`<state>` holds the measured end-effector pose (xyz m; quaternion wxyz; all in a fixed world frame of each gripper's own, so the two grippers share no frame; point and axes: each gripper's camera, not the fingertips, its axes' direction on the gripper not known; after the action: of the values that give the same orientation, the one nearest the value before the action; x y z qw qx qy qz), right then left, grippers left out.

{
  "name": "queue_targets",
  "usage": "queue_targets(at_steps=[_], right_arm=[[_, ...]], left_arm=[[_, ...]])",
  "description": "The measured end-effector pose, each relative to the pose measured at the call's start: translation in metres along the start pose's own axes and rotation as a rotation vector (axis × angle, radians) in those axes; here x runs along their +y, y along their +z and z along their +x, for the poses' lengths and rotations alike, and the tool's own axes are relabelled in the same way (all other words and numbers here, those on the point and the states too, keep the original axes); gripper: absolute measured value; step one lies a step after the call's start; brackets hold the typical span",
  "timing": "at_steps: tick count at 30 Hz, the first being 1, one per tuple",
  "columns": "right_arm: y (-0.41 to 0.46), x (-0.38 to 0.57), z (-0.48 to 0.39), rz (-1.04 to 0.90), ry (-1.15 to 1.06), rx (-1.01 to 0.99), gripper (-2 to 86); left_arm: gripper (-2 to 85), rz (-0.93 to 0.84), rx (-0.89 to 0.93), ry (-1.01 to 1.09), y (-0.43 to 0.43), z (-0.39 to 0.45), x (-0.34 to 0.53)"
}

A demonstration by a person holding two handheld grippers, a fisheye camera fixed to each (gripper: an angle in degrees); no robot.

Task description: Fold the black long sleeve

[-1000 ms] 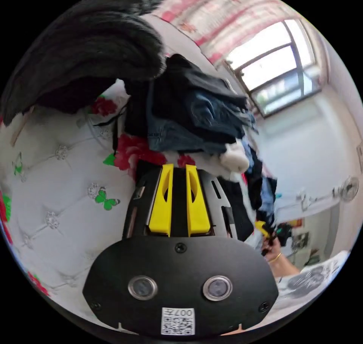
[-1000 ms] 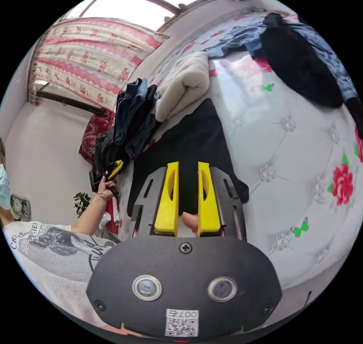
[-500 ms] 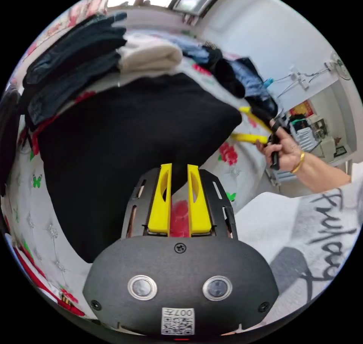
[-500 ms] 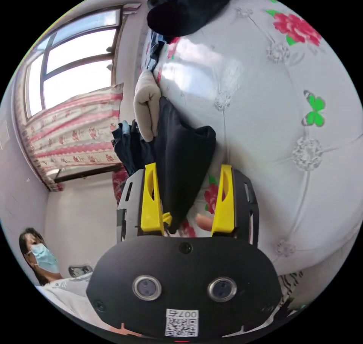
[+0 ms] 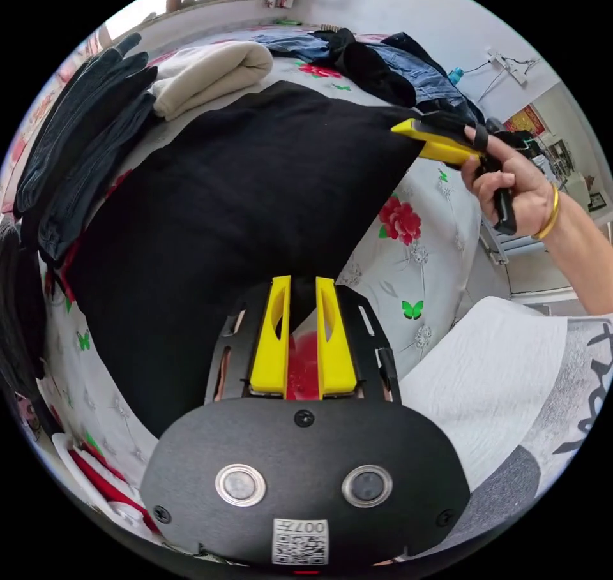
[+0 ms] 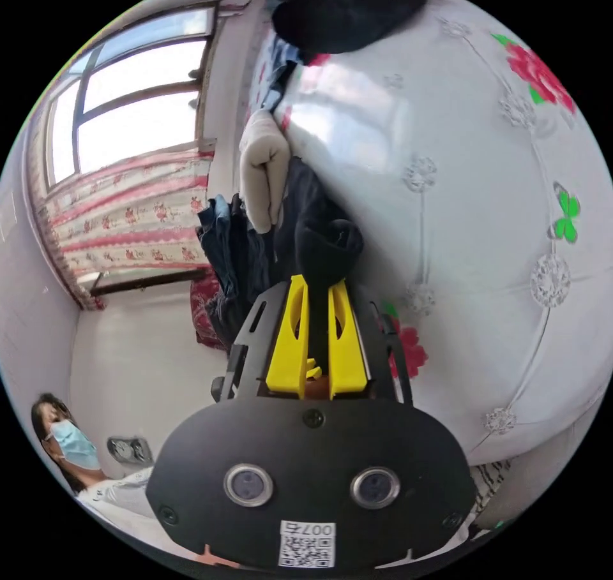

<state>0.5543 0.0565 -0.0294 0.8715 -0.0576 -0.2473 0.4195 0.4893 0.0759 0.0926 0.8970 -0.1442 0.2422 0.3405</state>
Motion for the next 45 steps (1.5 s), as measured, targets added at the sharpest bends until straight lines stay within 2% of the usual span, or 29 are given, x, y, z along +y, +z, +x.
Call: queue_targets(at_steps=[2,5,7,10,13,15,19,21,24,27,31,34,38,43,45], right_arm=[[0.007,0.000,-0.038,-0.036,-0.129,0.043,3.2],[0.030,0.010,-0.121,-0.125,-0.440,0.138,2.3],[0.061,0.039,-0.192,-0.209,-0.748,0.255,2.3],[0.115,0.095,-0.254,-0.377,-1.100,0.330,2.7],[0.180,0.154,-0.271,-0.582,-1.325,0.353,3.5],[0.225,0.181,-0.259,-0.715,-1.363,0.369,4.1],[0.320,0.203,-0.201,-1.029,-1.241,0.478,5.2],[0.332,0.192,-0.191,-1.064,-1.155,0.471,5.7],[0.314,0.156,-0.206,-1.042,-1.037,0.309,6.8],[0.271,0.096,-0.213,-0.861,-0.898,0.156,7.9],[0.204,-0.004,-0.168,-0.548,-0.586,0.136,9.5],[0.177,-0.049,-0.123,-0.480,-0.376,0.133,10.6],[0.178,-0.068,-0.098,-0.505,-0.295,0.109,11.6],[0.227,-0.064,-0.075,-0.701,-0.222,0.051,11.3],[0.235,-0.062,-0.070,-0.725,-0.198,0.044,10.4]], left_arm=[[6.1,0.013,0.011,-0.006,-0.002,-0.005,0.005],[6.3,0.062,0.081,-0.075,-0.017,-0.020,0.023],[6.4,0.107,0.155,-0.125,-0.030,-0.032,0.046],[5.8,0.199,0.222,-0.218,-0.048,-0.054,0.103],[5.2,0.258,0.212,-0.364,-0.055,-0.078,0.169],[5.4,0.287,0.214,-0.501,-0.053,-0.097,0.218],[6.1,0.333,0.313,-0.752,-0.038,-0.128,0.280],[7.2,0.385,0.402,-0.903,-0.026,-0.147,0.311],[9.6,0.455,0.480,-1.001,-0.017,-0.166,0.338],[11.9,0.458,0.495,-1.007,-0.014,-0.185,0.350],[15.3,0.421,0.500,-0.960,-0.014,-0.220,0.360],[14.9,0.481,0.591,-0.945,-0.019,-0.255,0.378],[14.4,0.555,0.645,-0.907,-0.024,-0.296,0.399],[15.9,0.442,0.767,-0.817,0.009,-0.319,0.362],[14.8,0.369,0.830,-0.755,0.031,-0.315,0.330]])
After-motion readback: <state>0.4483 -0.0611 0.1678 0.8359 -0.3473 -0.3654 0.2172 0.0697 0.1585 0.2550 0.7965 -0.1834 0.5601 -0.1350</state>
